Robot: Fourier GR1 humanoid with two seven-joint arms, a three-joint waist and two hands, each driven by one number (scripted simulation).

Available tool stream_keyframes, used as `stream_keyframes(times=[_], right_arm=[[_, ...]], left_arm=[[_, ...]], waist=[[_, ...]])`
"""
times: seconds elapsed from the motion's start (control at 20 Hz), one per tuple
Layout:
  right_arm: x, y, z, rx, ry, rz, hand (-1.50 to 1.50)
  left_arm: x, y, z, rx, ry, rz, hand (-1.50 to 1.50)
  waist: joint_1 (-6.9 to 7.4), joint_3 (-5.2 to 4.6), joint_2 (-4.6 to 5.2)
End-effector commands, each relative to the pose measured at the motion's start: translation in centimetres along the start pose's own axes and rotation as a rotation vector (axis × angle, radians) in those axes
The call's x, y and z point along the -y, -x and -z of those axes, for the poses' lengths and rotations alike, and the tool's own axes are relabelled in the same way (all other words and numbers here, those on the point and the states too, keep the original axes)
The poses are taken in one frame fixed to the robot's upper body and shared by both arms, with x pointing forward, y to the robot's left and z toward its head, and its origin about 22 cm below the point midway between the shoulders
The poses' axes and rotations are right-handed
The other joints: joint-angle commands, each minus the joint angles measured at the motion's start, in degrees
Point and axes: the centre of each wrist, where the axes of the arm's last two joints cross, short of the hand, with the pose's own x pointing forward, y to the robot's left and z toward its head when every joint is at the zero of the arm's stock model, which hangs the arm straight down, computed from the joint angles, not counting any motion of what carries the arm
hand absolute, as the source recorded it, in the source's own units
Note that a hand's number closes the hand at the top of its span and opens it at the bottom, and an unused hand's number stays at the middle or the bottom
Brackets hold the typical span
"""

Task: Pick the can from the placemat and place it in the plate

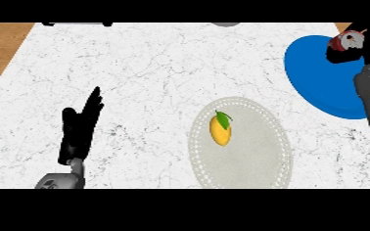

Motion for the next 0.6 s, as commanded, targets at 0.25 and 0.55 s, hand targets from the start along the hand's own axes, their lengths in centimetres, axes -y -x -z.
stream_keyframes(times=[0.25,0.55], right_arm=[[-0.9,4.6,0.7,-0.117,-0.211,-0.028,1.50],[0.5,9.4,0.7,-0.161,-0.430,-0.035,1.50]], left_arm=[[1.2,-0.6,-1.1,0.006,0.025,0.005,0.00],[0.3,-0.4,-0.6,0.000,0.035,-0.014,0.00]], waist=[[1.15,0.10,0.29],[1.73,0.16,0.70]])
